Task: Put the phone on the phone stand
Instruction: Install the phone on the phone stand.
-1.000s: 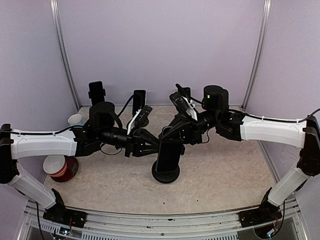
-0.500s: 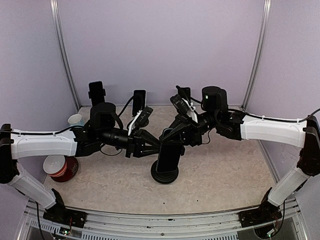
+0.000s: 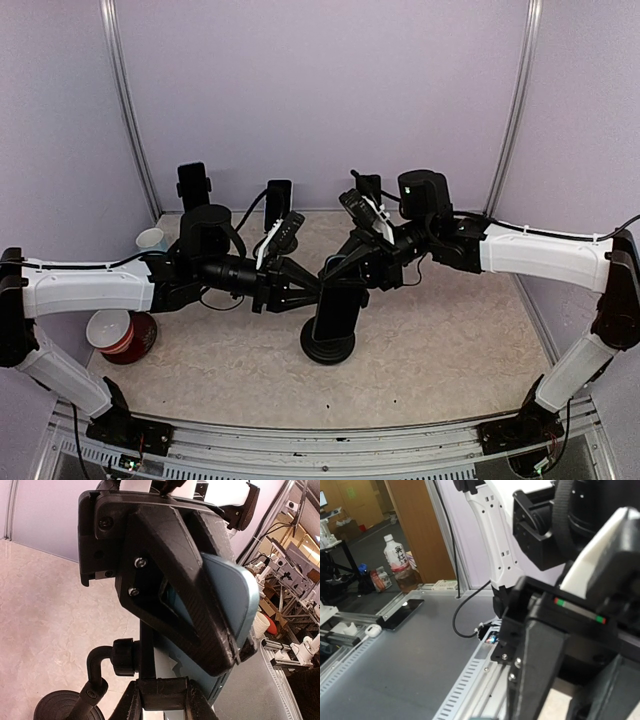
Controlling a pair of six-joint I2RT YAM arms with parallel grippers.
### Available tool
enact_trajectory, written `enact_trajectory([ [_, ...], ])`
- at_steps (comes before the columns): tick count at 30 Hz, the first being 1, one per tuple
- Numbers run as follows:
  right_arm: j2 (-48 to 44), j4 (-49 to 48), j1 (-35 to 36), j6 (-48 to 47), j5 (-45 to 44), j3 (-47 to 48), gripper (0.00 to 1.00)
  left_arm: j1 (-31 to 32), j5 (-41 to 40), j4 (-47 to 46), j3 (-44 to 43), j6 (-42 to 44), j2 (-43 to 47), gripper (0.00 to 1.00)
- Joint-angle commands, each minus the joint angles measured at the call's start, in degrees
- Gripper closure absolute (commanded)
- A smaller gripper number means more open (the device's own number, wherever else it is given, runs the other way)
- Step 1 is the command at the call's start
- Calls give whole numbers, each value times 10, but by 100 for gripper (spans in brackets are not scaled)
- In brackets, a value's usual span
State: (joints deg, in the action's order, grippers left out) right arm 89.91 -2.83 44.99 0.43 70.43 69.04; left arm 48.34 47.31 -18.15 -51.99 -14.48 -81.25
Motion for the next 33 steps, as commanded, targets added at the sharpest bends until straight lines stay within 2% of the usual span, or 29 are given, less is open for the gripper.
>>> enact_trajectory([
  [1, 11, 166, -64, -15, -1, -26, 100, -28, 92, -82, -10, 5, 55, 100],
  [19, 11, 192, -83, -36, -8, -42, 100, -51, 98, -85, -10, 2, 67, 100],
  [33, 16, 111, -75, 45, -3, -40, 100, -50, 97, -95, -8, -8, 55, 100],
])
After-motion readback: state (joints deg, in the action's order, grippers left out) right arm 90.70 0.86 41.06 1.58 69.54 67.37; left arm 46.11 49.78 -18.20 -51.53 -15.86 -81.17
